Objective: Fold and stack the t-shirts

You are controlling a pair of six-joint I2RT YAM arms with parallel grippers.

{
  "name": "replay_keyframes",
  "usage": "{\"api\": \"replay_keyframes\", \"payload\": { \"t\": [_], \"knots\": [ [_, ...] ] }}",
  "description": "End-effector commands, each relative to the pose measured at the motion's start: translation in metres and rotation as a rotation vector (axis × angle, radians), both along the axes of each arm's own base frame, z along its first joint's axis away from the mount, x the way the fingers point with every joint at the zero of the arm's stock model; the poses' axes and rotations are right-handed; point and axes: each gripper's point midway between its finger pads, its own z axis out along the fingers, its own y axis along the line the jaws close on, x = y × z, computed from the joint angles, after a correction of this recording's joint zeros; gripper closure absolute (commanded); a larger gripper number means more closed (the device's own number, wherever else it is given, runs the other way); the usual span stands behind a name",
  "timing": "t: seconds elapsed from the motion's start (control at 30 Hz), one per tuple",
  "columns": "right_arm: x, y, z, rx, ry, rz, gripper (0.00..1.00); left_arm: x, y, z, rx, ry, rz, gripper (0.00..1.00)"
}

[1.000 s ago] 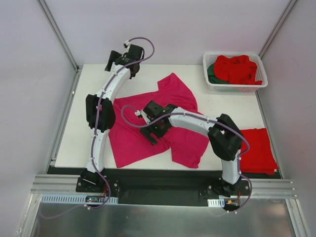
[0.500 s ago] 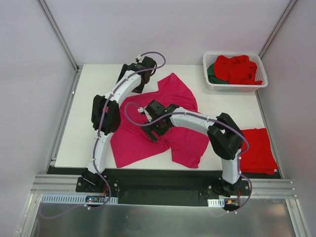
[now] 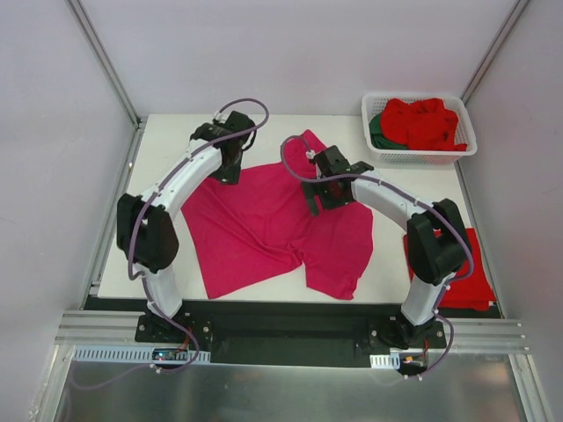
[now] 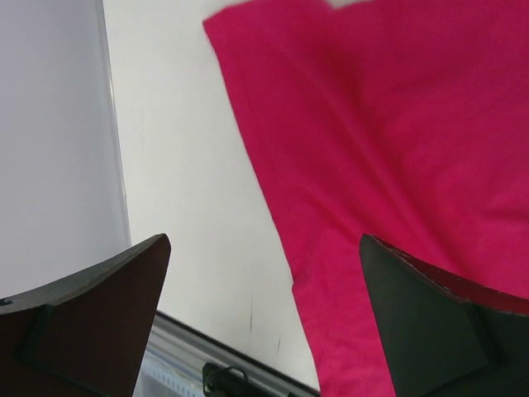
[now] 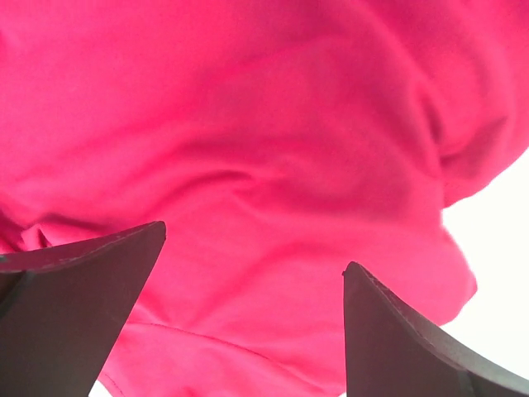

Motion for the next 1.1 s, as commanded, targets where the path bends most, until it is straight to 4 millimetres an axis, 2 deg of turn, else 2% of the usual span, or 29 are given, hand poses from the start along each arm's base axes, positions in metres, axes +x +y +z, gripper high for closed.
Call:
{"api": "replay_keyframes", "payload": {
  "t": [0.0,0.03,0.07,0.1,0.13,0.17,0.2,0.23,0.27,0.3,0.37,0.4,0.43,0.53,0.6,0.63,0.67,0.73,1.07],
  "knots": [
    [0.027,0.018,0.017,0.093,-0.059,-0.014,0.04,-0.057,-0.005,-0.016,-0.050,0.049,0.033,0.01],
    [0.033,0.017,0.020,0.103,-0.072,-0.027,0.04,-0.066,-0.005,-0.014,-0.061,0.038,0.033,0.01],
    [0.039,0.019,0.022,0.110,-0.087,-0.029,0.04,-0.075,-0.008,-0.019,-0.069,0.045,0.033,0.01],
    [0.043,0.021,0.021,0.111,-0.093,-0.025,0.04,-0.091,-0.011,-0.031,-0.049,0.072,0.020,0.01],
    [0.049,0.022,0.024,0.109,-0.110,-0.026,0.04,-0.099,-0.012,-0.030,-0.059,0.054,0.022,0.02],
    [0.060,0.027,0.037,0.123,-0.143,-0.021,0.04,-0.106,-0.017,-0.034,-0.068,0.058,0.009,0.02],
    [0.067,0.029,0.035,0.114,-0.144,-0.020,0.04,-0.121,-0.023,-0.045,-0.079,0.080,0.001,0.02],
    [0.076,0.029,0.040,0.113,-0.164,-0.017,0.04,-0.128,-0.026,-0.046,-0.094,0.071,-0.006,0.02],
    [0.087,0.033,0.053,0.129,-0.195,-0.015,0.04,-0.132,-0.032,-0.049,-0.113,0.062,-0.017,0.02],
    [0.095,0.036,0.055,0.136,-0.203,-0.014,0.04,-0.139,-0.029,-0.057,-0.095,0.061,-0.012,0.02],
    [0.107,0.036,0.048,0.137,-0.197,-0.016,0.04,-0.145,-0.037,-0.062,-0.121,0.038,-0.047,0.02],
    [0.117,0.040,0.057,0.149,-0.224,-0.010,0.04,-0.146,-0.038,-0.072,-0.132,0.034,-0.047,0.02],
    [0.123,0.039,0.049,0.143,-0.217,-0.007,0.04,-0.148,-0.039,-0.075,-0.148,0.032,-0.048,0.02],
    [0.141,0.041,0.059,0.172,-0.246,0.011,0.04,-0.153,-0.043,-0.089,-0.175,0.062,-0.052,0.03],
    [0.144,0.043,0.048,0.194,-0.194,0.022,0.04,-0.156,-0.046,-0.096,-0.187,0.080,-0.046,0.03],
    [0.150,0.046,0.057,0.232,-0.197,0.033,0.04,-0.156,-0.049,-0.102,-0.197,0.089,-0.046,0.03],
    [0.149,0.046,0.046,0.233,-0.156,0.039,0.04,-0.158,-0.050,-0.107,-0.204,0.105,-0.046,0.03],
    [0.154,0.044,0.047,0.249,-0.150,0.038,0.04,-0.158,-0.052,-0.114,-0.199,0.119,-0.044,0.03],
    [0.154,0.038,0.010,0.289,-0.016,0.051,0.04,-0.170,-0.065,-0.135,-0.196,0.166,-0.066,0.04]
  ]
}}
